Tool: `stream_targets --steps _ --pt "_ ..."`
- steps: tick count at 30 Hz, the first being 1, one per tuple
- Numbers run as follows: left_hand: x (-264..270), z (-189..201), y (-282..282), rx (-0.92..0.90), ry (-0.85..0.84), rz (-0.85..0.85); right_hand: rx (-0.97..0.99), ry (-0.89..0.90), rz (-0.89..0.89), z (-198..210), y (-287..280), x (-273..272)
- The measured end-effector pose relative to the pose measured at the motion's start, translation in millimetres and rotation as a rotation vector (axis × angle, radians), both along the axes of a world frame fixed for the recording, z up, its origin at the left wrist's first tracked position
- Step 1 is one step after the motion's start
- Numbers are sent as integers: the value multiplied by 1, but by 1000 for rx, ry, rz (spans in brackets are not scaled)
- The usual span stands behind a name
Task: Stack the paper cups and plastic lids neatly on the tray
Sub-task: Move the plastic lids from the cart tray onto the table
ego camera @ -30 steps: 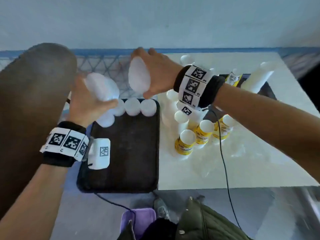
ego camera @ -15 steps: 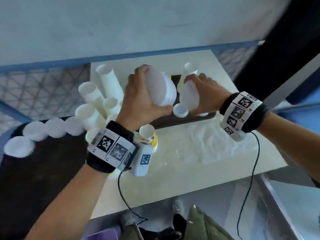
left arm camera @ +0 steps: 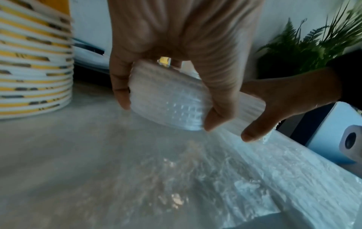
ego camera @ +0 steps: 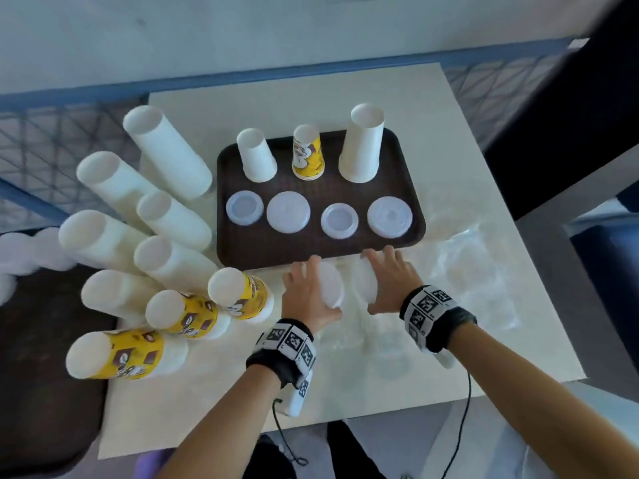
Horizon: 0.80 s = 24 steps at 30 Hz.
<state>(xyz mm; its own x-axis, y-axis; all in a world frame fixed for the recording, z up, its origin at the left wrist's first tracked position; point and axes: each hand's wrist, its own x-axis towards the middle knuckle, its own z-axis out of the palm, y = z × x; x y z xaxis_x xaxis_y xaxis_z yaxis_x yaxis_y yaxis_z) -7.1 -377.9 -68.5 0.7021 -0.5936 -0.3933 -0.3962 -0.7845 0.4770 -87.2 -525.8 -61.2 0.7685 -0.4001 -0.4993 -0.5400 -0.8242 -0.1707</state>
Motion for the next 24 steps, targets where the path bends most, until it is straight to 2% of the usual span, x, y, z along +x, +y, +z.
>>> stream_targets --steps 8,15,20,24 --pt "1 -22 -21 80 -23 32 -54 33 8 -20 -4 5" --pt "-2 -28 -19 205 -95 -21 -69 36 3 -23 -3 4" --pt "-5 -22 -16 176 -118 -8 -81 63 -6 -17 -1 -3" --pt "-7 4 -7 80 -170 -56 -81 -5 -91 13 -4 -12"
